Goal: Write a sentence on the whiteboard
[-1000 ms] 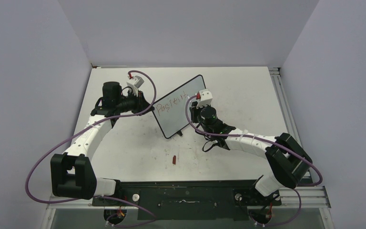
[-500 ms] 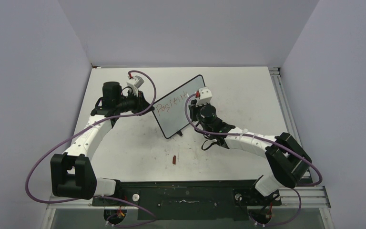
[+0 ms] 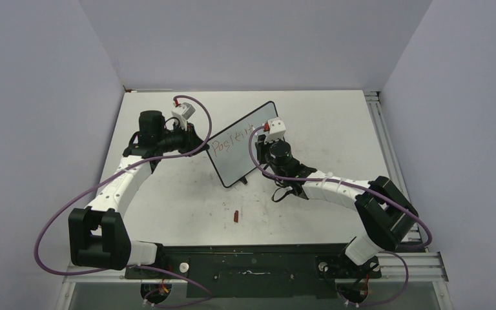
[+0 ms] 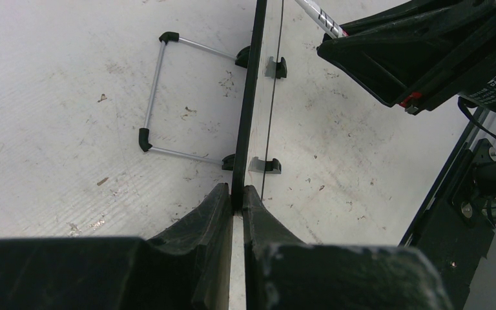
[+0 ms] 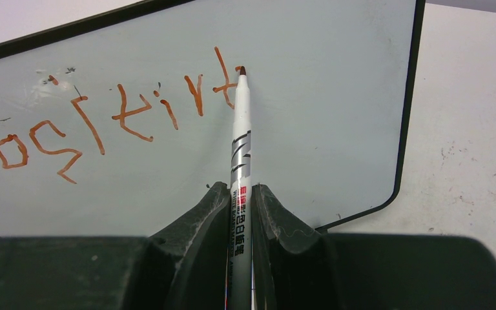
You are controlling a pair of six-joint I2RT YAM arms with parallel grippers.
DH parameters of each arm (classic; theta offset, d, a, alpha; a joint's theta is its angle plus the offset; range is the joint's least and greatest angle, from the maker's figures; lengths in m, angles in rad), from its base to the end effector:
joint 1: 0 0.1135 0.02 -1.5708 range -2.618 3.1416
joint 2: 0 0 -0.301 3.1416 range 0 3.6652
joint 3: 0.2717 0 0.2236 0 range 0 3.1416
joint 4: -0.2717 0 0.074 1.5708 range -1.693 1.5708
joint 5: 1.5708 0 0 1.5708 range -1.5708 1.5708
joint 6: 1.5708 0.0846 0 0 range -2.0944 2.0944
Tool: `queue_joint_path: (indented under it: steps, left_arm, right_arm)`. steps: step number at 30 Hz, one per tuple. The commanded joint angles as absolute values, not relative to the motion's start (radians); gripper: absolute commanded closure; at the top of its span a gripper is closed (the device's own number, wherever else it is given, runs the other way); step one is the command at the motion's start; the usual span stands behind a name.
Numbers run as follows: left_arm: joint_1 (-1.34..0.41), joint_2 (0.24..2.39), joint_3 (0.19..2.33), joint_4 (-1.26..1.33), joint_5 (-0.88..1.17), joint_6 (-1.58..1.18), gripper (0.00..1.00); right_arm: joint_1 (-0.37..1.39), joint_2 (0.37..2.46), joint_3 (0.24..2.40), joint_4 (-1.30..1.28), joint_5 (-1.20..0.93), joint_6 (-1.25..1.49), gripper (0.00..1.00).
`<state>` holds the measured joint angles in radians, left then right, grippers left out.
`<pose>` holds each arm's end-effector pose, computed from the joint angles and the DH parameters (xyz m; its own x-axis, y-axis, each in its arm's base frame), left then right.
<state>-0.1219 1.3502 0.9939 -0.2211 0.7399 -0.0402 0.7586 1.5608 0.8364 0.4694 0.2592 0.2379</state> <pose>0.2822 -0.0920 0.3138 -0.5675 0.0396 -0.8224 0.6282 0.6665 -0.4014 0.2826 0.2380 0.2774 -0.2922 0.0369 -0.9556 -0.4281 0.8885 0.1652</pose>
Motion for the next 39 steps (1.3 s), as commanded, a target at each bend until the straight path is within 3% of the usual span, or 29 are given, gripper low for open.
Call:
queue_joint_path:
  steps: [1,39]
  left_arm:
    - [-0.118,1.317,1.022,-0.179,0.756,-0.029,1.00]
    - [-0.118,1.316,1.022,-0.178,0.756,-0.028,1.00]
  right_arm:
    - [0.751,1.569,0.869,0.501,0.251,0.234,0.95]
    - [0.744,1.493,0.829,0.472,0.294,0.221,0.95]
